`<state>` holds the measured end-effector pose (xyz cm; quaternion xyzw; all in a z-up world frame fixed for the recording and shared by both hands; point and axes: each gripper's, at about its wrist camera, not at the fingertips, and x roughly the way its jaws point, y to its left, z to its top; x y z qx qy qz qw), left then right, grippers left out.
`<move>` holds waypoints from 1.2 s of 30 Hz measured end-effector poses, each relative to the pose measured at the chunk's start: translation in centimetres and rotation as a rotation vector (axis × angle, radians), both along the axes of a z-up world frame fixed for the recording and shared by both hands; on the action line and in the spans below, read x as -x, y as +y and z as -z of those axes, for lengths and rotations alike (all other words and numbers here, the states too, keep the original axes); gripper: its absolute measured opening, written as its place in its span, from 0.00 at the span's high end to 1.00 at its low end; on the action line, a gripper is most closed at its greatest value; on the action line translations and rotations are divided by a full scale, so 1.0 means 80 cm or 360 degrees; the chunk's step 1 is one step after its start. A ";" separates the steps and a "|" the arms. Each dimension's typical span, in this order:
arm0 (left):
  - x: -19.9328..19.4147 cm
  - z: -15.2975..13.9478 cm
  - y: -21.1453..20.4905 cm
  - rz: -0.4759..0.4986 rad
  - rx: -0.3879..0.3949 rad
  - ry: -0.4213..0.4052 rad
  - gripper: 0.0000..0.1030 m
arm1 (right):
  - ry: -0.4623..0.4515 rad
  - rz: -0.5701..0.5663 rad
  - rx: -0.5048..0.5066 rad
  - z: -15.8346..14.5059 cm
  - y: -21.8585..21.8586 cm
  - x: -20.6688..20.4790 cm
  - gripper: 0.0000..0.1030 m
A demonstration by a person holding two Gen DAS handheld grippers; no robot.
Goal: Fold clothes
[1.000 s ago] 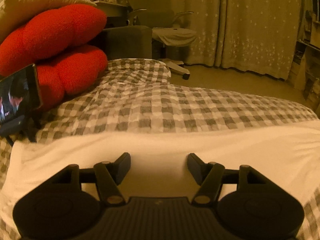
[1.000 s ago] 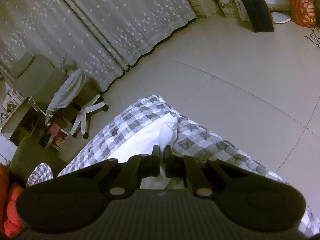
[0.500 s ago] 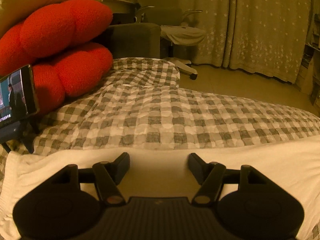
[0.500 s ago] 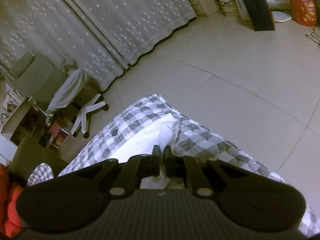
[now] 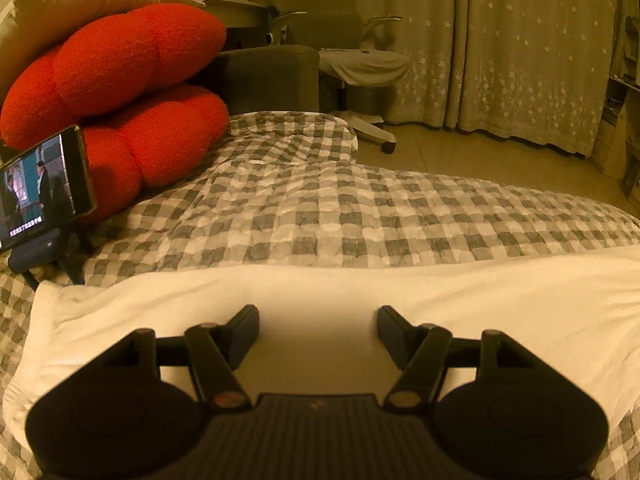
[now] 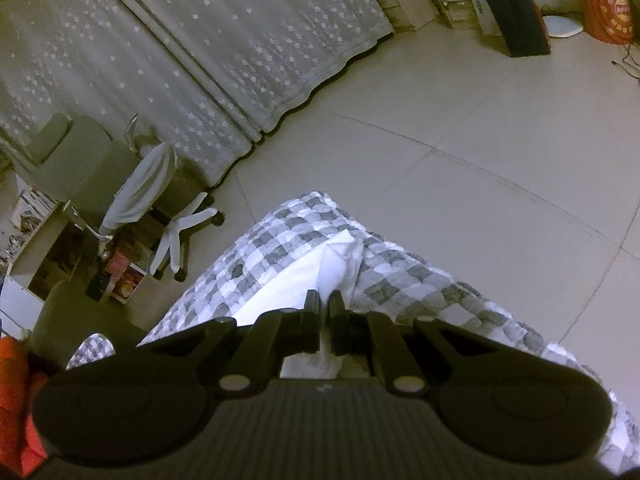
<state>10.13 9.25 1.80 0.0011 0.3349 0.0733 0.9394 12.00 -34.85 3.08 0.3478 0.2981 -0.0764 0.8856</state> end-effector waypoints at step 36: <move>0.097 -0.005 -0.030 0.0164 0.0102 0.0052 0.34 | -0.0049 -0.0919 0.0663 -0.003 0.145 -0.063 0.88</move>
